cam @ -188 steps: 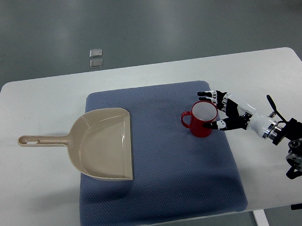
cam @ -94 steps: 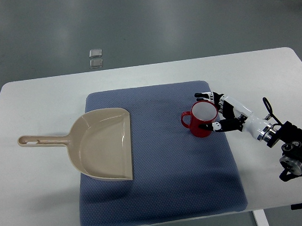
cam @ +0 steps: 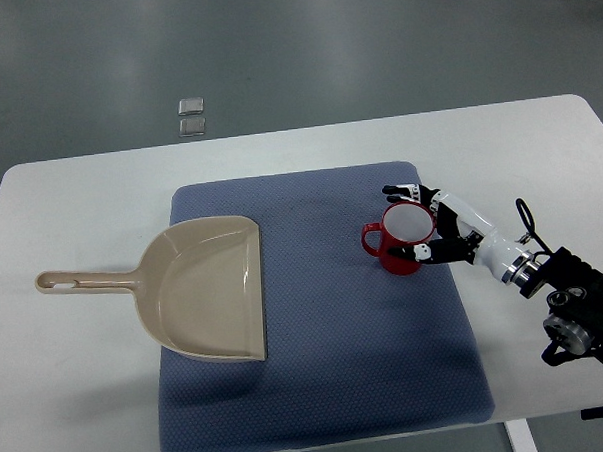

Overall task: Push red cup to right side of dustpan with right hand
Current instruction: 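Push the red mug with the right hand toward the dustpan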

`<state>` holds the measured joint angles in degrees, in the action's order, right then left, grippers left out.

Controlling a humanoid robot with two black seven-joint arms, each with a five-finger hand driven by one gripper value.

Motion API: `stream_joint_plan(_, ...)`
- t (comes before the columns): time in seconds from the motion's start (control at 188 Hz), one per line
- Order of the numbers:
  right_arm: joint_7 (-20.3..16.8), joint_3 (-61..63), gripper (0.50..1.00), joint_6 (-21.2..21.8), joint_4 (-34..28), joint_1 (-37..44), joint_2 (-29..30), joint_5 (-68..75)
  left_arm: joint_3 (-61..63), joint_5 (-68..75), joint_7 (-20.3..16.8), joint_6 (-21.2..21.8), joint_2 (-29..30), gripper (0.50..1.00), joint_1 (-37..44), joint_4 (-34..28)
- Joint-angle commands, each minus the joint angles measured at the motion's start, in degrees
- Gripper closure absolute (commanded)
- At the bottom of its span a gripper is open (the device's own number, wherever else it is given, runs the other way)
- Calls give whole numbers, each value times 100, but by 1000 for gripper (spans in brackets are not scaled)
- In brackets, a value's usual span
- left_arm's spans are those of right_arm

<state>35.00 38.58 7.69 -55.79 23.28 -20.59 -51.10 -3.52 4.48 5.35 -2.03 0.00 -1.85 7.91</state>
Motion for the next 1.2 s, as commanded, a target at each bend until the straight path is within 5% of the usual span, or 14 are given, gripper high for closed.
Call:
stream_joint_plan(0.0,0,0,572,-4,7,-17,90,13,0,0,1,1,0,500,0,0)
stream_joint_plan(1.194,0,88,572,-153,332,9,538,162,0,0,1,1,0,500,0,0)
